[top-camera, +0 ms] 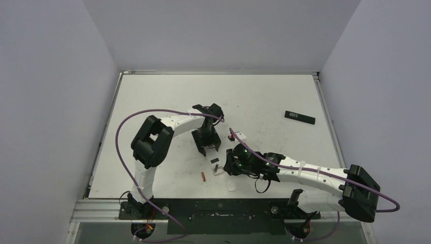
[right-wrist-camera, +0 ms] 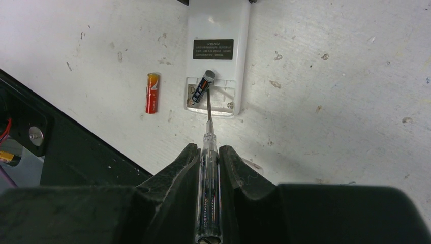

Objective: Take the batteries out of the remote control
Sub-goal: Unload the battery from the remote control.

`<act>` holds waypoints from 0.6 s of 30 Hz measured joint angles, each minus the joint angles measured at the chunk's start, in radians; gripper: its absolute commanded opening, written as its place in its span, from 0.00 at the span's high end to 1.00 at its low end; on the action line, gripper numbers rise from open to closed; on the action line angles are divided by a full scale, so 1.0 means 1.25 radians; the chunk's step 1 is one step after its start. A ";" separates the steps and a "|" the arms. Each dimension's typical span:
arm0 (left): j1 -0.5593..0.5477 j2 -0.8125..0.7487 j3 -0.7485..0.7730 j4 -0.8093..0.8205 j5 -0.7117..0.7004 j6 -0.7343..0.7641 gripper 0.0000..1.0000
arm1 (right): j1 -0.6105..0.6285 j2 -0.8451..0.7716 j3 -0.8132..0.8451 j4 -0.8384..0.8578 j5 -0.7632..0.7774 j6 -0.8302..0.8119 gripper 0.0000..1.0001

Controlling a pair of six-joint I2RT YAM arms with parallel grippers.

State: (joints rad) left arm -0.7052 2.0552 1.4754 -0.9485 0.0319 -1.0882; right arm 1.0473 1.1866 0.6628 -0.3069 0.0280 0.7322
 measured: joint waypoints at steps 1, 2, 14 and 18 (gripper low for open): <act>0.000 0.000 0.000 0.000 0.000 0.000 1.00 | 0.000 0.000 0.000 0.001 -0.002 -0.002 0.95; 0.000 0.000 0.000 0.000 0.000 0.000 1.00 | 0.000 0.000 0.001 0.001 -0.005 -0.003 0.95; 0.000 0.000 0.000 0.000 0.000 0.000 1.00 | -0.001 0.001 0.001 0.015 -0.028 -0.014 0.95; 0.000 0.000 0.000 0.000 0.000 0.000 1.00 | -0.001 0.002 0.002 0.020 -0.045 -0.017 0.95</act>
State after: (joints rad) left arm -0.7052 2.0552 1.4754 -0.9489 0.0315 -1.0882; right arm 1.0466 1.1896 0.6659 -0.2825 -0.0288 0.7113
